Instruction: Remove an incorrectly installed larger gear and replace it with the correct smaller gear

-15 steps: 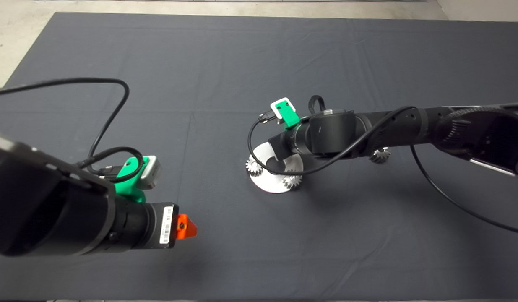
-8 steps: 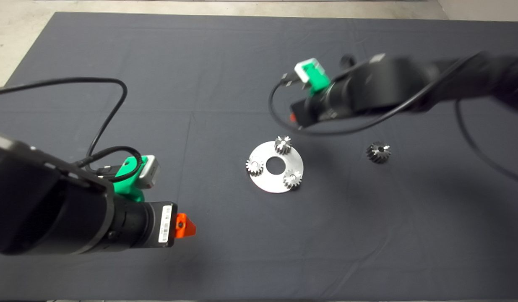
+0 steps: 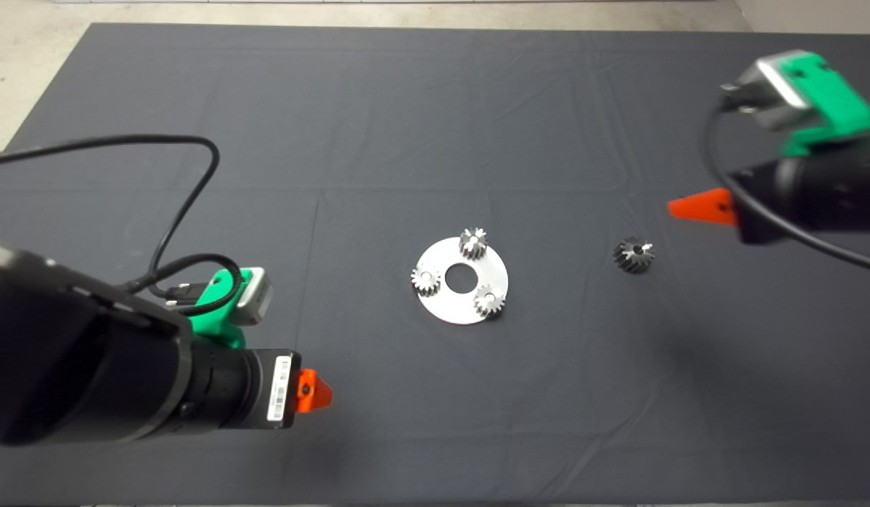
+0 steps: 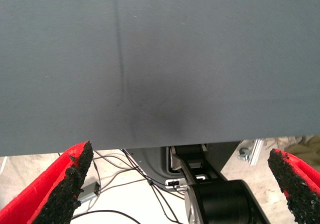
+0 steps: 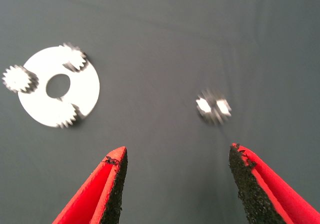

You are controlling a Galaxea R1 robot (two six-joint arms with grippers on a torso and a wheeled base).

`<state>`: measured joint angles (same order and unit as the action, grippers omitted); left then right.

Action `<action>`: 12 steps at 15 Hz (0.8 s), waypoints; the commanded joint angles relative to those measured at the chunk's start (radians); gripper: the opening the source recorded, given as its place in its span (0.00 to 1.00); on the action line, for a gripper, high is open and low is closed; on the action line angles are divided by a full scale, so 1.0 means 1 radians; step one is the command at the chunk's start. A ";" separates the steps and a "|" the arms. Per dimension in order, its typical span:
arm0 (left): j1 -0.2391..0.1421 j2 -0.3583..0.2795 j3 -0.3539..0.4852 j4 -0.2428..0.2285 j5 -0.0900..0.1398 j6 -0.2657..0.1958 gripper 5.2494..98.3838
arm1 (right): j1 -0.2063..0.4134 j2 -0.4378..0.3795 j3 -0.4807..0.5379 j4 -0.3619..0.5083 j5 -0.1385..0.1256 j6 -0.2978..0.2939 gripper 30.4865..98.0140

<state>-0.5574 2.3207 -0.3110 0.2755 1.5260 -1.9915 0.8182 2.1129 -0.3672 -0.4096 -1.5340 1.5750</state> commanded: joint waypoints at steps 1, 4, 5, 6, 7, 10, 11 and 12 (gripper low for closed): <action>-0.013 0.141 0.004 -0.013 0.052 -0.006 0.90 | 0.046 -0.067 0.043 0.196 0.015 0.036 0.35; -0.013 0.146 -0.043 -0.015 0.051 -0.006 0.90 | 0.047 -0.009 0.017 0.196 0.117 0.036 0.35; -0.013 0.133 -0.054 -0.034 0.050 -0.008 0.90 | 0.046 0.021 0.022 0.199 0.115 0.039 0.35; -0.013 0.133 -0.057 -0.075 0.049 -0.017 0.90 | 0.044 0.028 0.025 0.204 0.111 0.040 0.35; -0.013 0.137 -0.059 -0.104 0.043 -0.031 0.90 | 0.044 0.021 0.027 0.207 0.096 0.042 0.35; -0.013 0.136 -0.063 -0.107 -0.026 -0.080 0.90 | 0.038 0.020 0.041 0.209 0.038 0.026 0.35; -0.013 0.134 -0.065 -0.111 -0.050 -0.082 0.90 | 0.033 0.020 0.041 0.209 0.037 0.018 0.35; -0.012 0.136 -0.066 -0.116 -0.062 -0.082 0.90 | 0.033 0.020 0.039 0.209 0.037 0.010 0.35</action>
<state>-0.5555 2.4583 -0.3714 0.1828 1.5225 -2.0570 0.8398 2.1298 -0.3389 -0.2338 -1.4906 1.6015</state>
